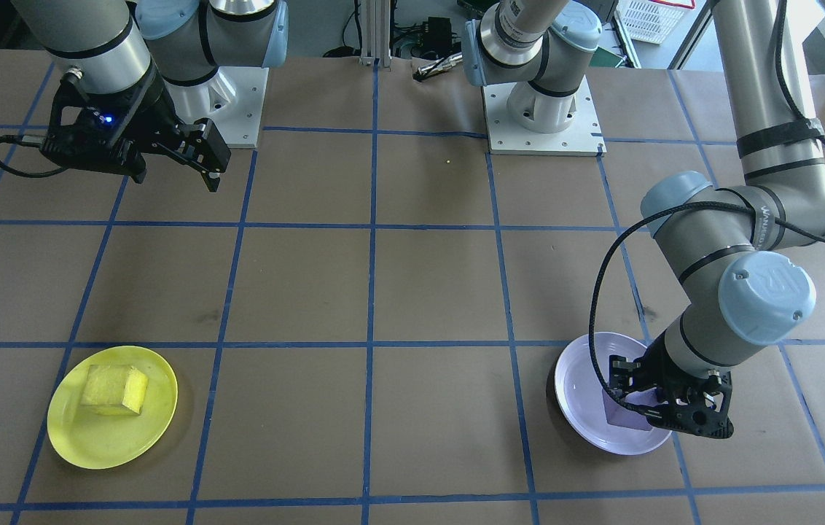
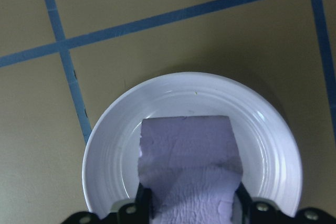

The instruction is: Sort blocks by color into plates

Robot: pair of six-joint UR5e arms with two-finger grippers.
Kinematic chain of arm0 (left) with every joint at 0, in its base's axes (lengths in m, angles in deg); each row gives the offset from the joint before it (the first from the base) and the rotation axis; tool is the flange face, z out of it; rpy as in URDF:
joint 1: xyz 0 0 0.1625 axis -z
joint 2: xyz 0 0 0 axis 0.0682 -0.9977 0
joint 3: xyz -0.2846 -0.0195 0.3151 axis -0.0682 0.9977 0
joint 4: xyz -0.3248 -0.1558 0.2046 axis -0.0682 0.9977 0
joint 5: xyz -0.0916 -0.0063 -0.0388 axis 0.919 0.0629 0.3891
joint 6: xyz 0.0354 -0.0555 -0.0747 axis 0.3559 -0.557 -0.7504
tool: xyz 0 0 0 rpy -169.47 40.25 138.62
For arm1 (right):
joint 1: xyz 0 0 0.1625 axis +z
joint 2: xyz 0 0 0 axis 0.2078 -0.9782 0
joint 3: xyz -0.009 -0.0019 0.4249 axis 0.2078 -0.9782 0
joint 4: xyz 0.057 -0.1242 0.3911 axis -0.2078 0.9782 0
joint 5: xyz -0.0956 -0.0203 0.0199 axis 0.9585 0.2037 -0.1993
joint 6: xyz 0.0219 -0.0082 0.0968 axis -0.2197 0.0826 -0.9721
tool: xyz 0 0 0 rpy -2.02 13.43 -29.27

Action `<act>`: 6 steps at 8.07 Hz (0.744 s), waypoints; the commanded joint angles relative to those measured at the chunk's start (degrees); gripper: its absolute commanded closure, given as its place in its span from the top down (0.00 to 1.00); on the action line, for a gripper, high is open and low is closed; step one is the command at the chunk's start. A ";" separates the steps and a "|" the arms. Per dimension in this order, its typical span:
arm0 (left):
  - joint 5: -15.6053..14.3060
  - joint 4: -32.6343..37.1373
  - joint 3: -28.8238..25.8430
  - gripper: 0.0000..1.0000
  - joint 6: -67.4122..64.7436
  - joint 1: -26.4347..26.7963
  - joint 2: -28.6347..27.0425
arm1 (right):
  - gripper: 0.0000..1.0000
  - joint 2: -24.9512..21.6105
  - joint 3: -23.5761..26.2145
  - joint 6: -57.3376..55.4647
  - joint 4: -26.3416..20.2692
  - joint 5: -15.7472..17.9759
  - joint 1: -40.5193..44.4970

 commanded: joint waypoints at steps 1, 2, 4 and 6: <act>-0.35 2.94 0.02 1.00 0.11 -0.38 0.67 | 1.00 0.00 0.00 0.00 0.00 -0.02 0.00; -0.52 3.66 -0.06 1.00 0.28 -0.38 1.29 | 1.00 0.00 0.00 0.00 0.00 -0.02 0.00; -1.84 6.19 -0.07 1.00 -0.25 0.32 4.26 | 1.00 0.00 0.00 0.00 0.00 0.07 0.00; -1.76 13.21 -0.15 1.00 -7.32 0.58 9.71 | 1.00 0.00 0.00 0.00 0.00 -0.02 0.00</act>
